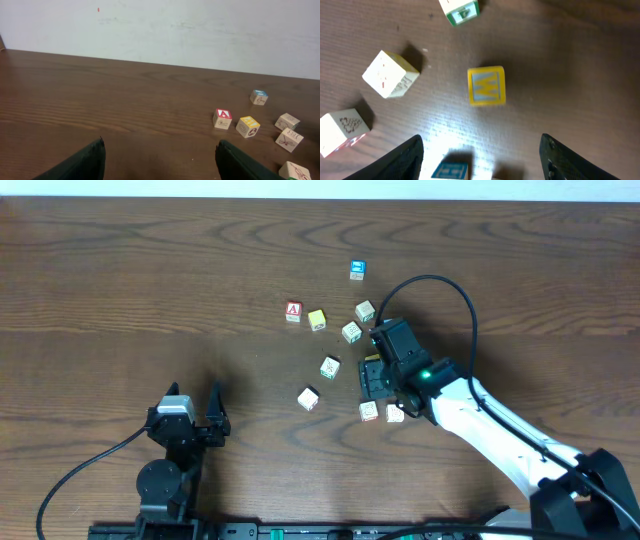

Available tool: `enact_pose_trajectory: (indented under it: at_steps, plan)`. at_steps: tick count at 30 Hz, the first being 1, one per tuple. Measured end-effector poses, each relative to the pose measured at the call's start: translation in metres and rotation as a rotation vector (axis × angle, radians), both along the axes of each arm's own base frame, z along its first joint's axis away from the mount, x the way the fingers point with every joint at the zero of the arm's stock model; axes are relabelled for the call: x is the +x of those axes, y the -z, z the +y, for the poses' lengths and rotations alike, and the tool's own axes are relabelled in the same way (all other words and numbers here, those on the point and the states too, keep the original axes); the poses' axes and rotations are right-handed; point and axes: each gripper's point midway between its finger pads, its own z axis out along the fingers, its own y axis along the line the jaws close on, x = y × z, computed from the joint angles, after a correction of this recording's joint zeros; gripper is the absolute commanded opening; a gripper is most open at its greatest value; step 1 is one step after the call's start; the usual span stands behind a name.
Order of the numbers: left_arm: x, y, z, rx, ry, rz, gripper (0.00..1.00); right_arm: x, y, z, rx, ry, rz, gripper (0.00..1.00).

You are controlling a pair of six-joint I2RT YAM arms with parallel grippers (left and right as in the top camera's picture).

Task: Lift 5 blocks
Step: 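Grasp the yellow W block with the right gripper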

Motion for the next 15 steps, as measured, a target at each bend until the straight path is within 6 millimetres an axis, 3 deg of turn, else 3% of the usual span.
enact_pose_trajectory:
  at_steps: [7,15]
  plan:
    - [0.000,0.000,0.000,0.000,0.000,0.000,0.71,0.014,0.020,0.006,-0.019,-0.022,-0.014,0.69]
    - [0.000,0.000,0.000,0.000,0.000,0.000,0.71,0.024,0.043,0.009,-0.045,-0.028,-0.017,0.57]
